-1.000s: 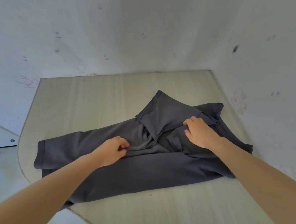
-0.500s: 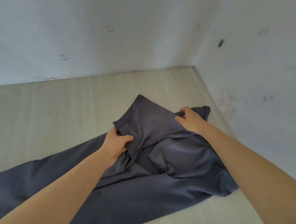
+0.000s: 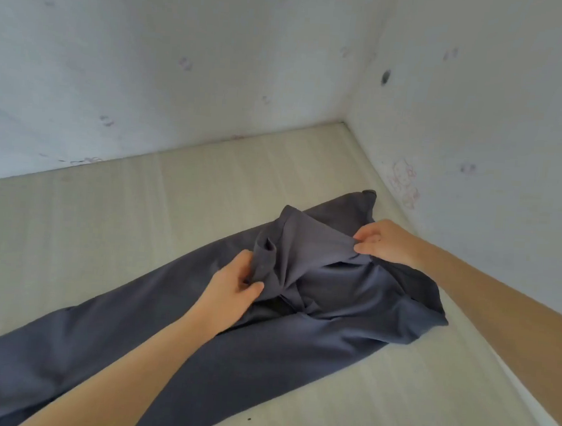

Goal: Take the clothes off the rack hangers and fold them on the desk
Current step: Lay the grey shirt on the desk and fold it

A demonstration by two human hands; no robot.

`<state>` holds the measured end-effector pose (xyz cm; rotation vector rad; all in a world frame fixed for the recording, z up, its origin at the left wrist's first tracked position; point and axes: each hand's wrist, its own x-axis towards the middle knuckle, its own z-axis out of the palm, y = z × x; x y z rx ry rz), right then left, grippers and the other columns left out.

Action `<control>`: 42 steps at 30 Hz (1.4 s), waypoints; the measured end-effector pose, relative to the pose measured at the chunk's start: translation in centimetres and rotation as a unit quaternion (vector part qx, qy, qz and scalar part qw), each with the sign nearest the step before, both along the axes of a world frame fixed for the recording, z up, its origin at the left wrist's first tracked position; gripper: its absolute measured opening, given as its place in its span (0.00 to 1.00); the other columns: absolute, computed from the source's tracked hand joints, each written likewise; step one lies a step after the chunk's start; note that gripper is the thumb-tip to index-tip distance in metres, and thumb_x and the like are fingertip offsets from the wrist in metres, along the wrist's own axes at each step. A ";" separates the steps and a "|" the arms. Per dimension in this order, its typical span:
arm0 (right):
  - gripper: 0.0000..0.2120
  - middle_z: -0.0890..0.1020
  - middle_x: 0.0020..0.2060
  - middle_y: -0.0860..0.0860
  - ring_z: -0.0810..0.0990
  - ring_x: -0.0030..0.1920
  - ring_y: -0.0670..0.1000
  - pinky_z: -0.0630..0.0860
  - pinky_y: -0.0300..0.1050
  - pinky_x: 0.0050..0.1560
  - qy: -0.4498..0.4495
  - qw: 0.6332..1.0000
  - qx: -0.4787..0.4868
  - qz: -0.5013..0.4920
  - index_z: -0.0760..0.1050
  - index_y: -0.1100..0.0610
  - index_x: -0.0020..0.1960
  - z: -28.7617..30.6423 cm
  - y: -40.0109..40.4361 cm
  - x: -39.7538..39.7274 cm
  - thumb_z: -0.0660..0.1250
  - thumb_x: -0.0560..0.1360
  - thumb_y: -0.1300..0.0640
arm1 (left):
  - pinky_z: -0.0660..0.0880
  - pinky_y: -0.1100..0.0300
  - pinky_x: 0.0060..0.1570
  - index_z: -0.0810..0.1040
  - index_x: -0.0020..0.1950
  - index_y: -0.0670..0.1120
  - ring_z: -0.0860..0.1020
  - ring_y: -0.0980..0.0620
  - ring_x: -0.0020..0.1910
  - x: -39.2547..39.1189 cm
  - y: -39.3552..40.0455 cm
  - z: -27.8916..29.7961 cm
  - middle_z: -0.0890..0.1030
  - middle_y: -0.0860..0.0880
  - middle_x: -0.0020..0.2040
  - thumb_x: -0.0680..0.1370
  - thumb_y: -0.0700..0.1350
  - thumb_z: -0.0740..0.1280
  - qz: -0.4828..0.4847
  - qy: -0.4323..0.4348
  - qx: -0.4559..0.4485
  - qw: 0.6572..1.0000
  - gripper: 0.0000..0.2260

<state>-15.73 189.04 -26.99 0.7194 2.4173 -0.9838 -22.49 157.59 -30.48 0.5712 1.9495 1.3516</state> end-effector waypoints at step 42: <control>0.24 0.77 0.39 0.53 0.77 0.39 0.53 0.75 0.45 0.40 -0.043 0.996 -0.031 0.073 0.57 0.46 0.71 -2.3 -11.5 11.9 0.61 0.79 0.53 | 0.47 0.40 0.75 0.52 0.79 0.54 0.45 0.48 0.79 1.5 -9.9 -3.0 0.50 0.55 0.80 0.81 0.48 0.60 -0.162 0.368 -0.377 0.834 0.28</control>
